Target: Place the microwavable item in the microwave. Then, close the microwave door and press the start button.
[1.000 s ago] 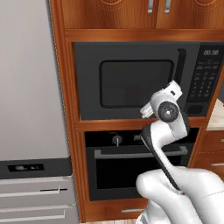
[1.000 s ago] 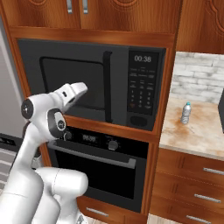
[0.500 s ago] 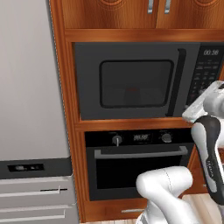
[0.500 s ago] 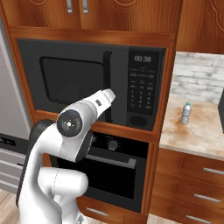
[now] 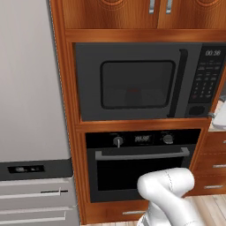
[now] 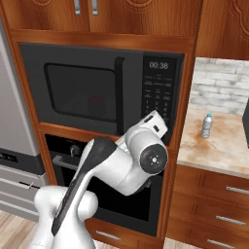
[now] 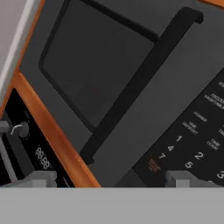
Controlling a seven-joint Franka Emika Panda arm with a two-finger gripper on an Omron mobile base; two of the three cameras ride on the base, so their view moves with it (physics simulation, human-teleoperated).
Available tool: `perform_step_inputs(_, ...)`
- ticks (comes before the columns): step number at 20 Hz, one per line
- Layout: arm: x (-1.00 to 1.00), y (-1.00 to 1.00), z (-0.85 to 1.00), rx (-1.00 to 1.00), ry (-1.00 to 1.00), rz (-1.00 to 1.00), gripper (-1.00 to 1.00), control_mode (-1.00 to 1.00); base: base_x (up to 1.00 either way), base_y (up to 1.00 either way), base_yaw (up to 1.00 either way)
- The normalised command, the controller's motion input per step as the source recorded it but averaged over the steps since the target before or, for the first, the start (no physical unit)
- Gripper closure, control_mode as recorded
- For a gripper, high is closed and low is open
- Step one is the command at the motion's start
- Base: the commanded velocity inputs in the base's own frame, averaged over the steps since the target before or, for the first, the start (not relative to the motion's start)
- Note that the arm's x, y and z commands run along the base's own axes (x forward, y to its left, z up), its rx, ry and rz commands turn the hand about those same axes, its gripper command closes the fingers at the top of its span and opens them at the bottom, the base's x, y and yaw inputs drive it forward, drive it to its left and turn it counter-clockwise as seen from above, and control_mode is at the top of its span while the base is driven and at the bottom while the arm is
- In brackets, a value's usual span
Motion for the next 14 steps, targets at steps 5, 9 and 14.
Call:
perform_step_inputs(5,0.46,-0.45,-0.21,0.0,-0.01,0.08,-1.0,-1.0,0.0,0.0,0.0)
perform_step_inputs(9,0.49,-0.38,-0.31,0.0,0.0,0.07,-1.0,-1.0,0.0,0.0,0.0)
perform_step_inputs(14,0.59,-0.12,-0.34,0.0,0.0,0.06,-1.0,-1.0,0.0,0.0,0.0)
